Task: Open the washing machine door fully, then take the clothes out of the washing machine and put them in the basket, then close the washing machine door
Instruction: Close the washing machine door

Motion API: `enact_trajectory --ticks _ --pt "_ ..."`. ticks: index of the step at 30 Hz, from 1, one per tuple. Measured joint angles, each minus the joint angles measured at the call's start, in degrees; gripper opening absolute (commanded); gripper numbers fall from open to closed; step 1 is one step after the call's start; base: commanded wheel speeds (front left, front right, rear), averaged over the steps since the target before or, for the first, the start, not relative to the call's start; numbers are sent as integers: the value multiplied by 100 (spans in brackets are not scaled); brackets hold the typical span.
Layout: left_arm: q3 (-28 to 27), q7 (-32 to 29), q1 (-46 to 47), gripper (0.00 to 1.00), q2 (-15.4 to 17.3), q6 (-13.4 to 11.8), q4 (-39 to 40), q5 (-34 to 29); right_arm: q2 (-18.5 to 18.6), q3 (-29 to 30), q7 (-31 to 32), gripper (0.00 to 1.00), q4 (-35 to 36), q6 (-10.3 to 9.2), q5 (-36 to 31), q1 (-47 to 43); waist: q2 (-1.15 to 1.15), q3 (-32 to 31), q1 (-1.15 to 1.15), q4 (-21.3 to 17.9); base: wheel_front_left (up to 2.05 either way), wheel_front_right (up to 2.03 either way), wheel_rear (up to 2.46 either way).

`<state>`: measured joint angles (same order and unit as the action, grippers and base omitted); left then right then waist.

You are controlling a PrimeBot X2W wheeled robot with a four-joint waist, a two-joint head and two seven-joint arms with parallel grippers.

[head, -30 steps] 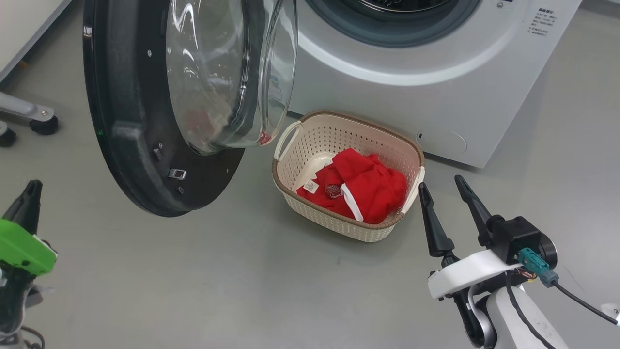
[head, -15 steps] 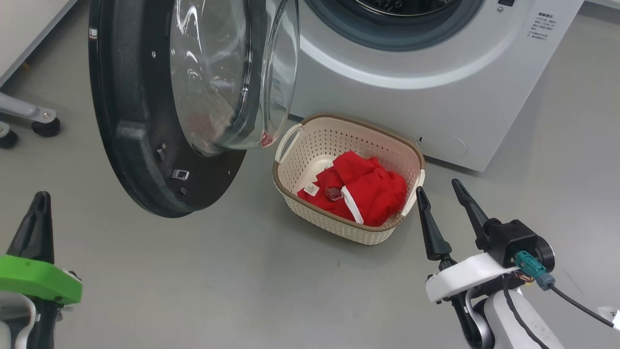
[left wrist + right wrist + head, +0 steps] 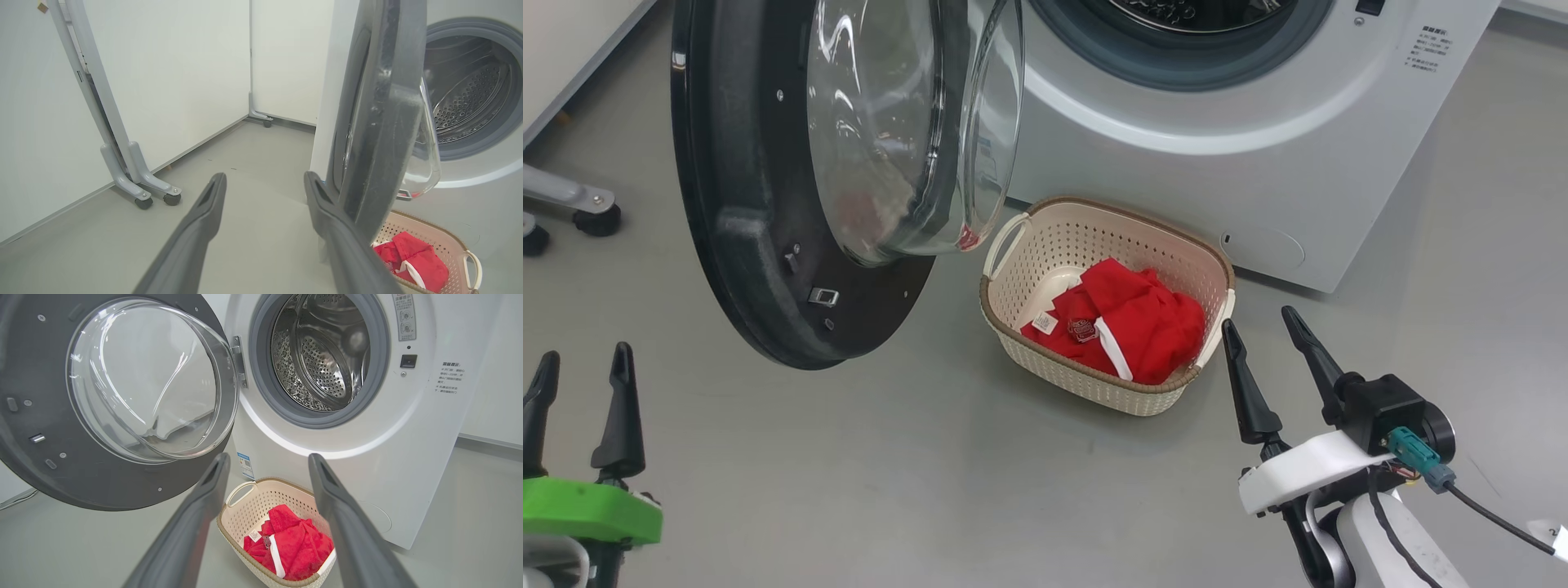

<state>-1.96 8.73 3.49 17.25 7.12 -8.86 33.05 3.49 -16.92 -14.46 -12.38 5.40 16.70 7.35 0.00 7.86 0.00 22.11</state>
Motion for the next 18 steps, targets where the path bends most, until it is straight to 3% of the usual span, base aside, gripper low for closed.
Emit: enact_trajectory --ticks 18 --pt "232 454 4 100 132 1 -344 -88 -8 16 0 100 47 0 1 -57 0 12 0 -9 0 0 0"
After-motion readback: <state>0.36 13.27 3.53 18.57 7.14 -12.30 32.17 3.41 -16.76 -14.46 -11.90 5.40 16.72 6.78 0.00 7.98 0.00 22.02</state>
